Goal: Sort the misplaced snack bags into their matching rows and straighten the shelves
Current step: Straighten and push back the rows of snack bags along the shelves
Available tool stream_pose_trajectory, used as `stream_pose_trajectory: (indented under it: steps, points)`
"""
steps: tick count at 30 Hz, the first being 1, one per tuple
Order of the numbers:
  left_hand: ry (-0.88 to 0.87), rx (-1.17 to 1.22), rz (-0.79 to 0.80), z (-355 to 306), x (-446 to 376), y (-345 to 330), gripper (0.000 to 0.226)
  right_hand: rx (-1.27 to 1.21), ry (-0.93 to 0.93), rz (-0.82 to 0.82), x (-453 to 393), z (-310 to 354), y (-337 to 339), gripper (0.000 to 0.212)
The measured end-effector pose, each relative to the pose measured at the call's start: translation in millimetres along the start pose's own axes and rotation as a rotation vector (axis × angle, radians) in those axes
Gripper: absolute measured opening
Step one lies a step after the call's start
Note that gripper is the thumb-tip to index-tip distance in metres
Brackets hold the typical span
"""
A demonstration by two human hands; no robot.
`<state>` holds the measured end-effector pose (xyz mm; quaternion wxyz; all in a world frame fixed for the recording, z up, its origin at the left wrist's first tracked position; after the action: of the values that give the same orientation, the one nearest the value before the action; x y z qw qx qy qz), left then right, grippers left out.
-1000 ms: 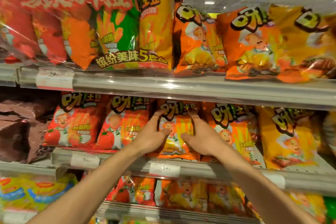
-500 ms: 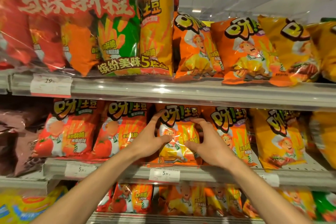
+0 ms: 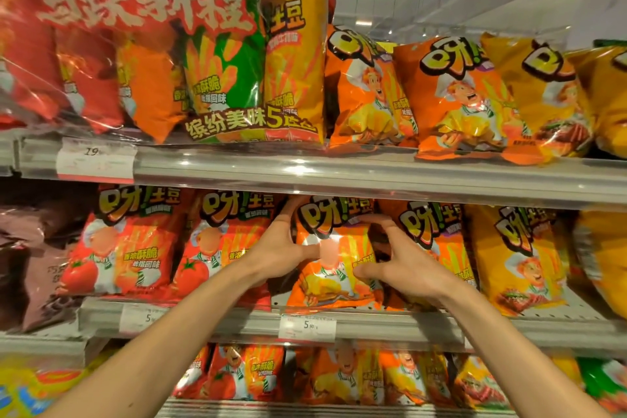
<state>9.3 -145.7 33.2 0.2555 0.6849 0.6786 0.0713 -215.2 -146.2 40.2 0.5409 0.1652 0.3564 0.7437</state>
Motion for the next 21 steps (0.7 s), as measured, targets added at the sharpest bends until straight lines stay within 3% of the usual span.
stream_pose_trajectory:
  steps: [7,10,14,18,21]
  points:
    - [0.0,-0.056,-0.04,-9,17,18,0.094,-0.132,0.025,0.038,-26,17,-9,0.111]
    - [0.049,-0.087,-0.043,-12,21,21,0.09,-0.061,0.044,0.021,-29,18,-12,0.12]
    - [0.034,-0.087,-0.028,-3,14,19,0.082,-0.016,0.051,-0.018,-27,16,-10,0.116]
    - [-0.019,-0.133,-0.078,-5,20,21,0.103,-0.048,0.033,-0.056,-22,13,-12,0.12]
    - [-0.061,-0.333,-0.21,2,29,29,0.078,-0.043,0.003,-0.052,-22,12,-19,0.118]
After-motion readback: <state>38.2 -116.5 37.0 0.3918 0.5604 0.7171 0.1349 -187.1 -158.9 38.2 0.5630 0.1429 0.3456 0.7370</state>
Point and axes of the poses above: each hand's wrist, its own x-axis away from the middle knuckle, its own y-axis out of the back of the hand, z = x × y, the point moved 3 cm from there along -x, towards the middle knuckle, and after that the axes turned 2 degrees about y, right-handed, at the moved point
